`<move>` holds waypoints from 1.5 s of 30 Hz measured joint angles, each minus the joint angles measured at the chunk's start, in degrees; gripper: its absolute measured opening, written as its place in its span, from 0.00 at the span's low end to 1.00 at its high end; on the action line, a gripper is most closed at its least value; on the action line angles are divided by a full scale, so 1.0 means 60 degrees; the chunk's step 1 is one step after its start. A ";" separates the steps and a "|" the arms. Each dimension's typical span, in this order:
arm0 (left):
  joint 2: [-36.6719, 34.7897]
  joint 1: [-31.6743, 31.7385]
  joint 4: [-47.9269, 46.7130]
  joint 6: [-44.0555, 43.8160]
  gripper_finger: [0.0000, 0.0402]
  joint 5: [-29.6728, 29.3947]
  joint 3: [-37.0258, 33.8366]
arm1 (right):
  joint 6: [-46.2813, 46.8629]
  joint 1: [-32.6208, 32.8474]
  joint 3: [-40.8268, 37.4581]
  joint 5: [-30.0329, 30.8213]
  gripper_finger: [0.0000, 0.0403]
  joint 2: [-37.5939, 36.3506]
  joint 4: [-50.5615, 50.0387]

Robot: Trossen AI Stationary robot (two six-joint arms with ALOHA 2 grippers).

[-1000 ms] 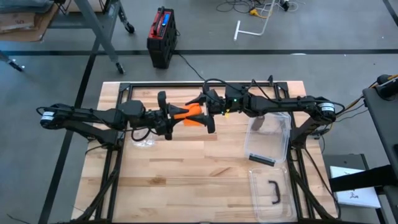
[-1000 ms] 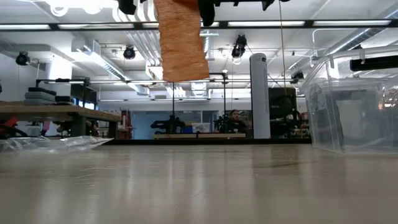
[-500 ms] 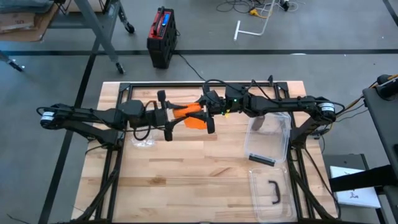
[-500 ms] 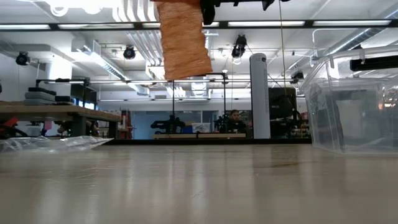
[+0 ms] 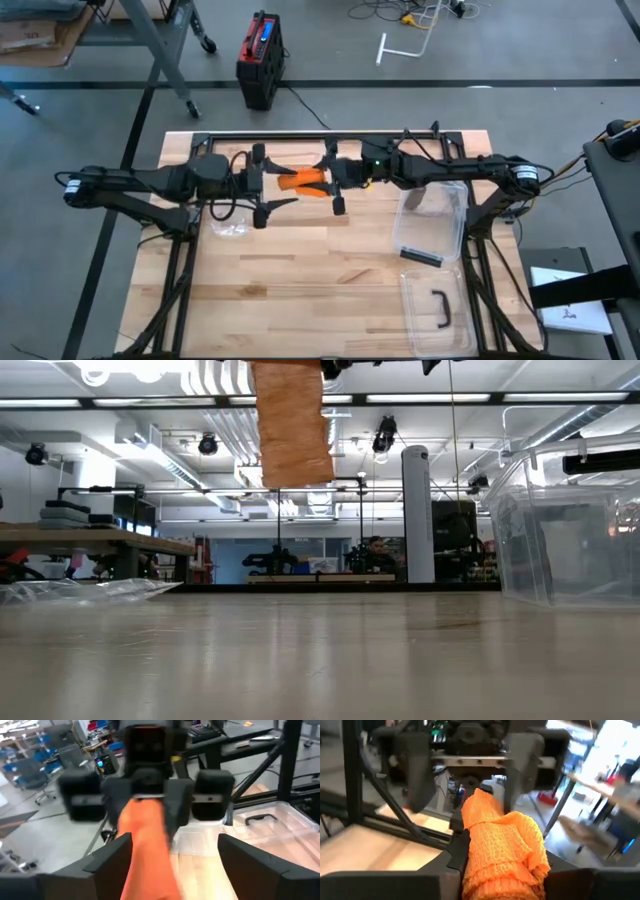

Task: Roll bandage
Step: Roll the orange bandage

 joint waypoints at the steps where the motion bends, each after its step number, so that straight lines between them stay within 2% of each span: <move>1: -0.0044 0.0024 -0.0047 -0.0091 0.71 -0.0126 0.0000 | -0.0425 0.0054 0.0001 0.0000 0.24 0.0000 0.0011; 4: -0.0296 0.0073 -0.0165 -0.0262 0.70 -0.0557 -0.0007 | -0.1761 0.0212 0.0002 0.0026 0.23 -0.0015 0.0018; 11: -0.1133 0.0210 -0.0418 -0.1567 0.68 -0.0710 -0.0102 | -0.4647 0.0485 0.0009 -0.0059 0.22 -0.0018 -0.0081; 19: -0.0900 0.0483 -0.0182 -0.1918 0.70 0.1132 -0.0280 | -0.6350 0.0518 0.0009 -0.0008 0.22 -0.0018 -0.0067; 25: -0.0422 0.0761 -0.0125 -0.2147 0.68 0.1331 -0.0284 | -0.8378 0.0518 0.0009 0.0358 0.23 -0.0018 -0.0062; 28: -0.0217 0.0944 -0.0114 -0.2150 0.69 0.1338 -0.0270 | -0.8751 0.0518 0.0009 0.0704 0.23 -0.0018 -0.0052; 32: -0.0032 0.1072 0.0021 -0.2105 0.71 0.1397 -0.0251 | -0.8888 0.0518 0.0009 0.0748 0.23 -0.0018 0.0008; 36: 0.0184 0.1135 0.0182 -0.2091 0.69 0.1501 -0.0251 | -0.9707 0.0518 0.0009 0.0748 0.23 -0.0018 0.0003; 41: 0.0266 0.1138 0.0458 -0.2032 0.62 0.1541 -0.0251 | -0.9825 0.0518 0.0009 0.0748 0.25 -0.0018 0.0020; 45: 0.0340 0.1169 0.0465 -0.2039 0.50 0.1571 -0.0251 | -0.9837 0.0513 0.0009 0.0786 0.27 -0.0018 -0.0027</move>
